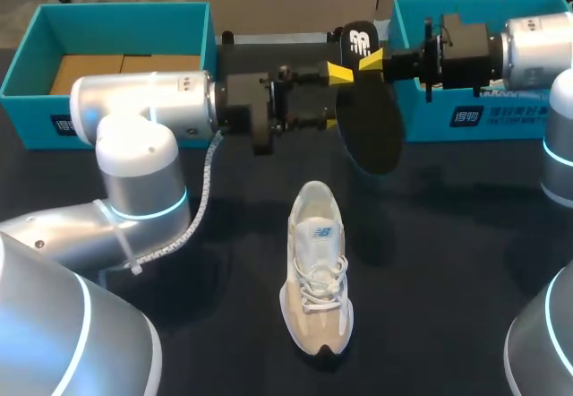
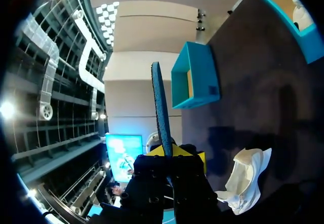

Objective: Take the shoe out of the shoebox, open the shoe tongue, remove and reinsert the insole, then place the shoe into the shoebox

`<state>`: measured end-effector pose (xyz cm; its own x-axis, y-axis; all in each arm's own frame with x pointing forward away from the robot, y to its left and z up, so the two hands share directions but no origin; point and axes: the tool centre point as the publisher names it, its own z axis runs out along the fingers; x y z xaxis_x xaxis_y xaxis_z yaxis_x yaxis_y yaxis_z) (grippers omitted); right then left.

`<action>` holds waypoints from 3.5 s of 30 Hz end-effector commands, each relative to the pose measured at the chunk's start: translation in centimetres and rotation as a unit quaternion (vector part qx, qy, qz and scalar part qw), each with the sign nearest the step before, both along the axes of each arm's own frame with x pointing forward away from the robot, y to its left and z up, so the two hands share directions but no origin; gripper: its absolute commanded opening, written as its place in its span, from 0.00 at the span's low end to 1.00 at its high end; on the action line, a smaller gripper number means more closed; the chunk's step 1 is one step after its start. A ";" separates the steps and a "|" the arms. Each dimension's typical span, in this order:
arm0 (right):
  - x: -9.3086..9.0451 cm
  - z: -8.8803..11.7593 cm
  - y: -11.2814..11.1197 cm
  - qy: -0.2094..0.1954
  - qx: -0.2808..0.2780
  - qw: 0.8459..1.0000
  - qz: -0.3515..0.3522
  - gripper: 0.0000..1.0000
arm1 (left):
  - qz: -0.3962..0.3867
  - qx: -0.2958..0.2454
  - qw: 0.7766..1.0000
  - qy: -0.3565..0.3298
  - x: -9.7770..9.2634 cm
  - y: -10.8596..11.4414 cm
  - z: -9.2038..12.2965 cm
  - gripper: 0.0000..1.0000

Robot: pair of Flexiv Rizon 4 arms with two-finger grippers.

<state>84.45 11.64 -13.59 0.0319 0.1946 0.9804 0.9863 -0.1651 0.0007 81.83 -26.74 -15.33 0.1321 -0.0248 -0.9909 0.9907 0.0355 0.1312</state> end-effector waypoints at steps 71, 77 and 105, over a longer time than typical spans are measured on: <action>-3.0 -0.1 -2.3 -0.031 0.010 0.999 -0.027 1.00 | 0.058 0.075 0.994 0.058 -0.3 3.7 -0.5 0.00; -3.0 -0.1 -2.3 -0.031 0.010 0.999 -0.027 1.00 | 0.042 0.071 0.991 0.101 -0.1 3.7 -0.6 0.00; -3.0 -0.1 -2.3 -0.031 0.010 0.999 -0.027 1.00 | -0.177 -0.026 0.512 0.840 3.2 9.1 0.4 0.00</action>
<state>81.51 9.22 -13.72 -0.0208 0.1733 0.9847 0.9747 -0.2157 0.0585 84.18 -19.67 -15.55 -0.7639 0.0670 -0.6418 0.6388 -0.0622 -0.7668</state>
